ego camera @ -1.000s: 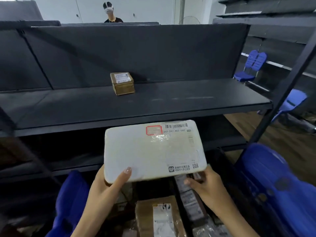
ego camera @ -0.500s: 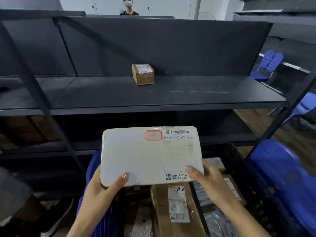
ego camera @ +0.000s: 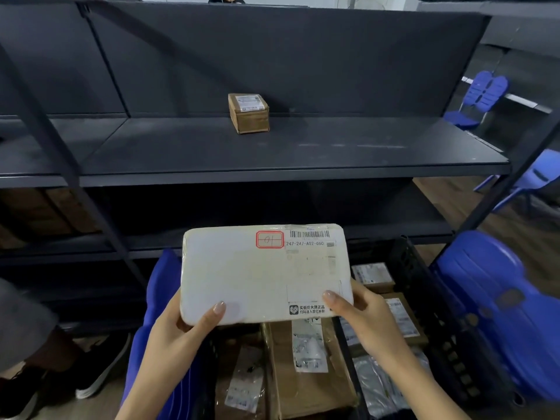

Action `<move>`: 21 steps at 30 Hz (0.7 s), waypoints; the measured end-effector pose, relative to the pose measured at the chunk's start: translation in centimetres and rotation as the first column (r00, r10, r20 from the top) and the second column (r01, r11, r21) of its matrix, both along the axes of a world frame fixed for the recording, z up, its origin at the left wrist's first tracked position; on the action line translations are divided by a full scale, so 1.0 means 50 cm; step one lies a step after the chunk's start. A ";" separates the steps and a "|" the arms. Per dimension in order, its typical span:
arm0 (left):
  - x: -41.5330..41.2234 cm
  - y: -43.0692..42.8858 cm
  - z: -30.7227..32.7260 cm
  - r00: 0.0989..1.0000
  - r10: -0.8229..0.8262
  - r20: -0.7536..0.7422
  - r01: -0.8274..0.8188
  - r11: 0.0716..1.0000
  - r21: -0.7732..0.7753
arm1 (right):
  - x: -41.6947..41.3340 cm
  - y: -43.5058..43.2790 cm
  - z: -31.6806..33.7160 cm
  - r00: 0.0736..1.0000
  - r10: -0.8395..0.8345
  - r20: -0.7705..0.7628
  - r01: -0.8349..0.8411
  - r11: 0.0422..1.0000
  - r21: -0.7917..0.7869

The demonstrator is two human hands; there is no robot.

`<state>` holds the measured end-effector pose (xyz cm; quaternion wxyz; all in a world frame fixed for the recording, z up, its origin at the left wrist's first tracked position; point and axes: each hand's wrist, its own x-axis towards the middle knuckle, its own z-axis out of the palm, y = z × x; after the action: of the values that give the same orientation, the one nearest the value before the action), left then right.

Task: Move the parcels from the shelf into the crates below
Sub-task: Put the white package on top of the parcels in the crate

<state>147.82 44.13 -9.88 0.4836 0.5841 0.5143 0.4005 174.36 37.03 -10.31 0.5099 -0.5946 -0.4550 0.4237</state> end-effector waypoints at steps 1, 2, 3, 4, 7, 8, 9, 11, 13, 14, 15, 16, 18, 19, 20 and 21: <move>0.002 0.002 -0.002 1.000 -0.001 -0.001 0.001 1.000 0.006 | 0.002 0.001 -0.001 1.000 -0.006 -0.006 0.006 1.000 -0.001; 0.004 0.006 -0.003 1.000 -0.001 -0.001 0.001 1.000 0.013 | 0.005 0.004 -0.001 1.000 -0.014 -0.011 0.014 1.000 0.001; 0.006 0.011 -0.002 1.000 -0.002 0.000 0.002 1.000 0.022 | 0.008 0.008 -0.001 1.000 -0.021 -0.010 0.021 1.000 0.003; 0.008 0.017 0.000 1.000 -0.004 0.001 0.004 1.000 0.031 | 0.011 0.015 0.000 1.000 -0.025 -0.004 0.025 1.000 0.005; 0.020 0.046 0.017 1.000 -0.010 0.004 0.009 0.997 0.072 | 0.020 0.047 0.010 1.000 -0.027 0.015 0.027 1.000 -0.003; 0.026 0.061 0.025 1.000 -0.004 0.008 0.003 0.996 0.088 | 0.025 0.062 0.013 0.999 -0.030 0.025 0.030 1.000 -0.005; 0.032 0.078 0.034 1.000 0.003 0.011 -0.004 0.995 0.100 | 0.030 0.079 0.017 0.999 -0.038 0.030 0.038 0.999 -0.004; 0.047 0.117 0.049 1.000 0.011 0.021 -0.013 0.994 0.105 | 0.042 0.114 0.025 0.998 -0.062 0.004 0.062 0.998 0.005; 0.063 0.157 0.058 0.999 0.006 0.037 -0.010 0.996 0.089 | 0.054 0.151 0.032 0.996 -0.084 -0.021 0.084 0.996 0.010; 0.071 0.175 0.058 0.999 0.003 0.041 -0.006 0.997 0.078 | 0.060 0.168 0.034 0.996 -0.089 -0.021 0.089 0.996 0.016; 0.080 0.192 0.057 0.999 -0.002 0.042 -0.001 0.998 0.067 | 0.068 0.183 0.033 0.996 -0.092 -0.019 0.092 0.995 0.024; 0.088 0.206 0.053 0.999 -0.005 0.040 0.003 0.999 0.054 | 0.076 0.197 0.030 0.995 -0.094 -0.018 0.094 0.995 0.030; 0.104 0.227 0.041 0.999 -0.003 0.040 0.002 1.000 0.023 | 0.093 0.218 0.017 0.995 -0.098 -0.022 0.098 0.995 0.022; 0.110 0.234 0.031 0.999 -0.002 0.042 0.002 1.000 0.004 | 0.101 0.227 0.008 0.995 -0.094 -0.024 0.094 0.995 0.010; 0.117 0.240 0.019 0.999 -0.003 0.043 0.004 1.000 -0.013 | 0.109 0.235 -0.004 0.996 -0.085 -0.023 0.085 0.996 -0.004; 0.123 0.245 0.006 0.999 0.000 0.042 0.001 1.000 -0.028 | 0.117 0.244 -0.016 0.997 -0.074 -0.022 0.074 0.997 -0.019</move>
<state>153.97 56.38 -9.60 0.5024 0.5691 0.5094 0.4053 180.20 49.25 -11.12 0.5246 -0.6110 -0.4230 0.4154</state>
